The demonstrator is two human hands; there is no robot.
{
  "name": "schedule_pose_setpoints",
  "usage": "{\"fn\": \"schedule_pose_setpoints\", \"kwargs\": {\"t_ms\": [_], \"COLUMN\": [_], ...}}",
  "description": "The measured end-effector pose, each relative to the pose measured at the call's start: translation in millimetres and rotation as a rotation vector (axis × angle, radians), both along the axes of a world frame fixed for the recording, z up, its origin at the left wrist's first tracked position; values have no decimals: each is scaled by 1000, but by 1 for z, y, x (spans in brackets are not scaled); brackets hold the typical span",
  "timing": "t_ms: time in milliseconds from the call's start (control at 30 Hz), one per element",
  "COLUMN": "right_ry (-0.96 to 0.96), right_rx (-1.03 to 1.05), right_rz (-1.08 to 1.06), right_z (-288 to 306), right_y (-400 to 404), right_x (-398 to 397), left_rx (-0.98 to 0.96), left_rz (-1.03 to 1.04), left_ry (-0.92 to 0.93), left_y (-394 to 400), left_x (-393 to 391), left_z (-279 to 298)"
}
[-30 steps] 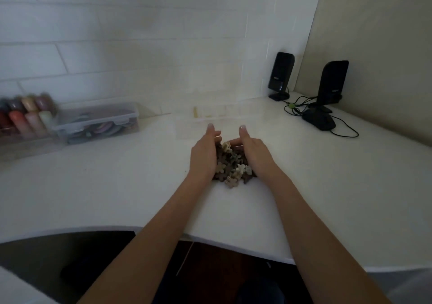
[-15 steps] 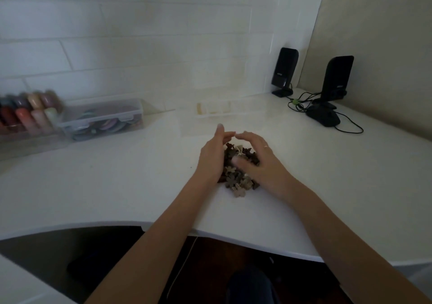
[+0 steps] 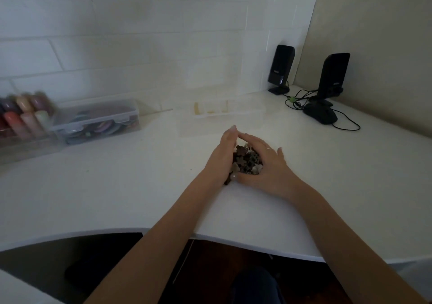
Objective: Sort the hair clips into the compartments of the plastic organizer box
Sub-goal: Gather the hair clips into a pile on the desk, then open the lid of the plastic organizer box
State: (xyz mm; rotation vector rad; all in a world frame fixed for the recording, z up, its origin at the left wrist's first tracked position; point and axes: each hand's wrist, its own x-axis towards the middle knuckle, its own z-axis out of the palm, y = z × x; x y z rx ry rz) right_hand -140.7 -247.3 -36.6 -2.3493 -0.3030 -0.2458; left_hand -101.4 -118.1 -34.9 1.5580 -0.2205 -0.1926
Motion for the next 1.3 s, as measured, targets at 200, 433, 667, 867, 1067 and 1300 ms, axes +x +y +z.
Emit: {"fn": "schedule_pose_setpoints", "kwargs": {"t_ms": [200,433,667,867,1067,1300], "right_ry": [-99,213,201,224,215,213], "right_rx": [435,639,621,609,530,543], "right_rz": [-236,-383,-419,-333,-266,-239], "right_z": [18,24,27,32,31,21], "right_y": [-12,-21,-11,-11,-6,-5], "right_x": [27,98,106,80,61,37], "left_rx": [55,236,211,145,-53,156], "left_rz": [673,553,459,491,409,320], "left_ry": [-431,-75,82,44,130,-18], "left_y": [41,98,113,140,159,159], "left_x": [7,56,80,76,66,53], "left_z": [17,13,15,10,12,7]}}
